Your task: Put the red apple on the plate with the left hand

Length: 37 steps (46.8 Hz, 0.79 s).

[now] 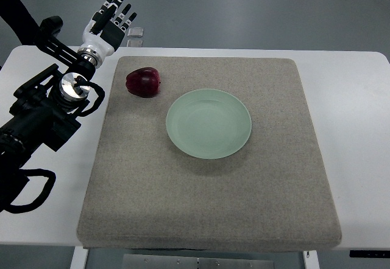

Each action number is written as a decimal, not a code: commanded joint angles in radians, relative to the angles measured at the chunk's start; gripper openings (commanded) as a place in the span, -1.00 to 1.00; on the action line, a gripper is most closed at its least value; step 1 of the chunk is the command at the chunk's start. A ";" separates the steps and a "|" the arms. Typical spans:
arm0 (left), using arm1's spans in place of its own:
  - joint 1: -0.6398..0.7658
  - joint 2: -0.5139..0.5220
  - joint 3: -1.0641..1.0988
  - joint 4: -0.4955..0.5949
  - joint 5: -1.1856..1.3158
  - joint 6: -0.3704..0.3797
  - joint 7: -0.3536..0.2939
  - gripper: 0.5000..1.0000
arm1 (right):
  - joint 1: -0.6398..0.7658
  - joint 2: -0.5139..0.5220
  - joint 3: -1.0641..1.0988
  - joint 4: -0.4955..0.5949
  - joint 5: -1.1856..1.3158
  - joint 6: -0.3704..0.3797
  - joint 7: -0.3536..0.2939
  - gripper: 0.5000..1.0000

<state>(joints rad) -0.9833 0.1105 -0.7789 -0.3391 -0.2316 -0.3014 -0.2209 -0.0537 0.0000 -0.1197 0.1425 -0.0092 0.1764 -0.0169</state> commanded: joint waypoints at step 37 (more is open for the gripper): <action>-0.002 -0.006 -0.002 -0.003 0.000 0.002 -0.002 0.98 | 0.000 0.000 0.000 0.000 0.000 0.000 0.000 0.86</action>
<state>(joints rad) -0.9841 0.1069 -0.7822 -0.3393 -0.2326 -0.3013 -0.2225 -0.0537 0.0000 -0.1197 0.1422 -0.0092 0.1764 -0.0169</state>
